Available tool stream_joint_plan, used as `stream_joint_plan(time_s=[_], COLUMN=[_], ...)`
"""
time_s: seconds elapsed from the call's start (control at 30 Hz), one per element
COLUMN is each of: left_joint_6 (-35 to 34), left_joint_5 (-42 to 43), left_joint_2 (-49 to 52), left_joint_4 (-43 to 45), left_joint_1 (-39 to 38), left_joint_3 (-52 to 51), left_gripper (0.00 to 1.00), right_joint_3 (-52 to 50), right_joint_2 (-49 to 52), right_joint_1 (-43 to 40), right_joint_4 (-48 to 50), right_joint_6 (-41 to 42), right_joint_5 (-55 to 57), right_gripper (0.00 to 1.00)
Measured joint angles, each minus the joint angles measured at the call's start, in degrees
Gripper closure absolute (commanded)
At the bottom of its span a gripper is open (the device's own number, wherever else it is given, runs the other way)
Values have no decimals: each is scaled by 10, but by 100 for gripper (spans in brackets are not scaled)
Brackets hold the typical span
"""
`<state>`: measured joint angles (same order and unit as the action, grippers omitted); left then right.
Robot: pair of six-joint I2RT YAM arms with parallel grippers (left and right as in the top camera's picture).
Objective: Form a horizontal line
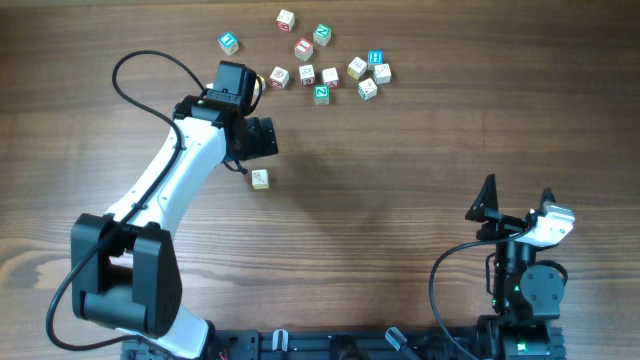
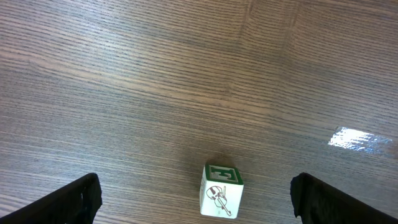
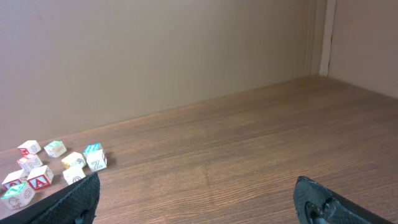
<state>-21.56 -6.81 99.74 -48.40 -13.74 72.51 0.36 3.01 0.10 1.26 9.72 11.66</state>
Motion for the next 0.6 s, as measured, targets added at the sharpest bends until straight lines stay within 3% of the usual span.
stream_joint_plan(time_s=[0.2,0.43,0.6], left_joint_6=[0,0,0], left_joint_5=[0,0,0], left_joint_2=[0,0,0], left_joint_4=[24,100,88], left_joint_1=[0,0,0], left_joint_3=[0,-2,-2], left_gripper=[1,9,8], right_joint_3=[0,0,0], right_joint_2=[0,0,0], right_joint_1=[0,0,0], right_joint_4=[0,0,0], right_joint_6=[0,0,0], right_joint_5=[0,0,0], right_gripper=[0,0,0])
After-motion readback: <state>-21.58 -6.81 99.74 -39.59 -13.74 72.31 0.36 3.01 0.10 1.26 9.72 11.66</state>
